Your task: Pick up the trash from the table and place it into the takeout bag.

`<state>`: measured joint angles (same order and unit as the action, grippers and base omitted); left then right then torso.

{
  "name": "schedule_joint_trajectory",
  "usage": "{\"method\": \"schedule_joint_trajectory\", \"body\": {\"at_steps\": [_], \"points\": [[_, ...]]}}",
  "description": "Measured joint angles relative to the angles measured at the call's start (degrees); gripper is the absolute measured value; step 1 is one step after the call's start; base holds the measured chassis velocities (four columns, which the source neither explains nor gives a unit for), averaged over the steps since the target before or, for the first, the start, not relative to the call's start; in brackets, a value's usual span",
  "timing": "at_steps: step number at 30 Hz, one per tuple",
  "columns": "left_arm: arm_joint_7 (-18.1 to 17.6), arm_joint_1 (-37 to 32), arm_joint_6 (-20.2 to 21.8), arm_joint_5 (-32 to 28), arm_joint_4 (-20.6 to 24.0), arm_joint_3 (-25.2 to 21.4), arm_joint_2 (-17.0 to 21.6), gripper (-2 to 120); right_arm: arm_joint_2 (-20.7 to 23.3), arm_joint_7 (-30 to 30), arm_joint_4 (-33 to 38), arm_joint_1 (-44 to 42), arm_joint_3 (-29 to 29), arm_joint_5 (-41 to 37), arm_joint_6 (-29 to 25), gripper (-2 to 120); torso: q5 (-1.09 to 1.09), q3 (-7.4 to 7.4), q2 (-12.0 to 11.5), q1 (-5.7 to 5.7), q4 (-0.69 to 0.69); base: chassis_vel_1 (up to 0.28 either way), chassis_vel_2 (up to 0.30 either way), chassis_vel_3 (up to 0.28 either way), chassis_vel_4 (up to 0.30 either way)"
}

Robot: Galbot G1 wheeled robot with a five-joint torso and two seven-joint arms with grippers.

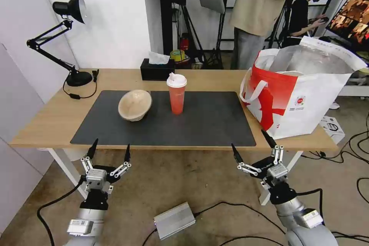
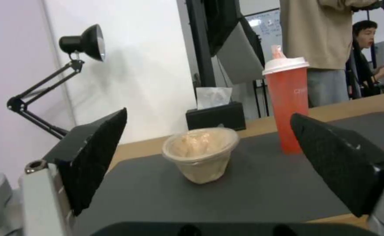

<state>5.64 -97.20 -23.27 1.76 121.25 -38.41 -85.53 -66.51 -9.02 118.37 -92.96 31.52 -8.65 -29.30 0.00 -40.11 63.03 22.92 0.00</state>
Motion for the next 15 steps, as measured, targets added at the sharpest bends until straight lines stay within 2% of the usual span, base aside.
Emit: {"method": "schedule_joint_trajectory", "body": {"at_steps": [10, 15], "points": [[0.0, 0.0, -0.2, 0.0, 0.1, -0.9, -0.1, 100, 0.5, 0.1, -0.9, 1.9, -1.5, -0.1, 0.8, 100, 0.0, 0.0, 0.0, 0.0, 0.0, 0.0, 0.0, 0.0, 0.0], [0.1, -0.2, -0.9, -0.1, -0.2, -1.2, 0.0, 100, 1.8, 0.6, -1.0, 5.4, -4.0, -0.4, 3.5, 100, 0.0, 0.0, 0.0, 0.0, 0.0, 0.0, 0.0, 0.0, 0.0]]}}
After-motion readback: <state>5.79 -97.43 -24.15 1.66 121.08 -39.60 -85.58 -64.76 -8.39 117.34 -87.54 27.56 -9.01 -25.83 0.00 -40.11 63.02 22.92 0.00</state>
